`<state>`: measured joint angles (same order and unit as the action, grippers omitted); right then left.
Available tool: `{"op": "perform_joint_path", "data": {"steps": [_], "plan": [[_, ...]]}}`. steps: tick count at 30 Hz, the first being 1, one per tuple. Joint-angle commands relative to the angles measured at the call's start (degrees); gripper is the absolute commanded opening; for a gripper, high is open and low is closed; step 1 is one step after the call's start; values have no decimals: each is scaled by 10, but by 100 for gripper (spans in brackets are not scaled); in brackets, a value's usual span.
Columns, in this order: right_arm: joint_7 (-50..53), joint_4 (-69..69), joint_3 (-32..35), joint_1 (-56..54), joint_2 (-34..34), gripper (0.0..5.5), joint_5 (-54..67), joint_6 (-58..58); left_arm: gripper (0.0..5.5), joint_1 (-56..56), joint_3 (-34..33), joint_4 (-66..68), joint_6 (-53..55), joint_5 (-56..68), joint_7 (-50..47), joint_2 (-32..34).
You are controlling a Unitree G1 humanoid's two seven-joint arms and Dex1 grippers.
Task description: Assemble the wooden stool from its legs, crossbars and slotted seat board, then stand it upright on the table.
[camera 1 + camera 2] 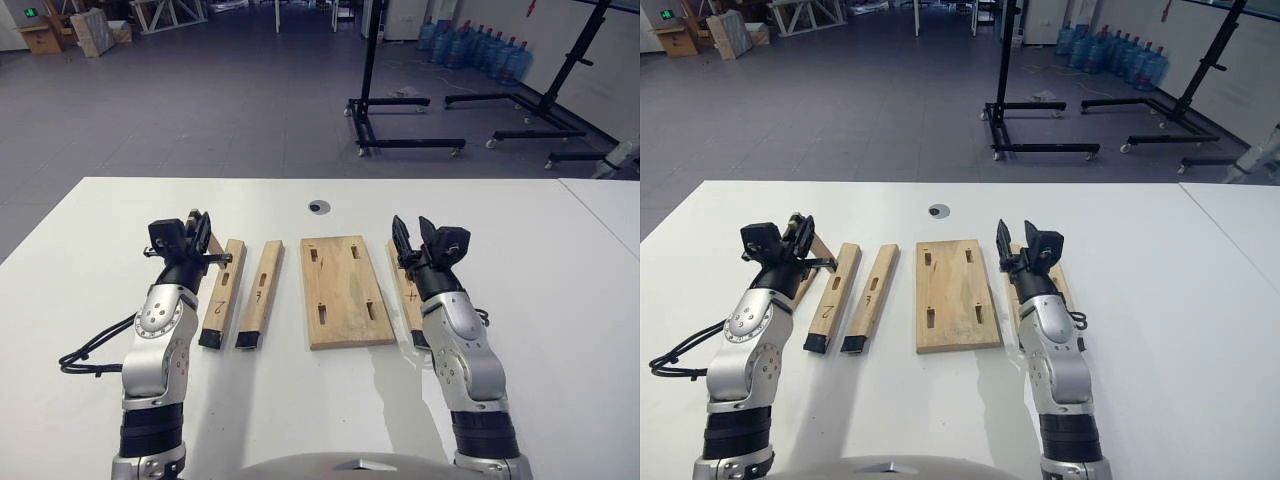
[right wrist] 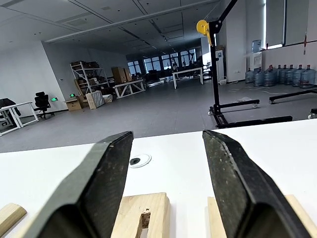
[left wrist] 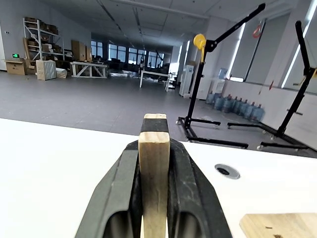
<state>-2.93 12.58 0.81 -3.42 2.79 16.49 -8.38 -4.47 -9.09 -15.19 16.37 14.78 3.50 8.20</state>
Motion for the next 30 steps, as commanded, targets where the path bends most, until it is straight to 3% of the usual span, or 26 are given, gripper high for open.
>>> {"op": "perform_joint_path", "data": {"steps": [1, 30], "plan": [[-8, 1, 8, -8, -5, 256, 8, -11, 38, 12, 9, 16, -10, -14, 1, -7], [-22, 18, 23, -8, -18, 256, 21, -49, 38, 22, 7, 43, -36, -27, 13, -12]]}}
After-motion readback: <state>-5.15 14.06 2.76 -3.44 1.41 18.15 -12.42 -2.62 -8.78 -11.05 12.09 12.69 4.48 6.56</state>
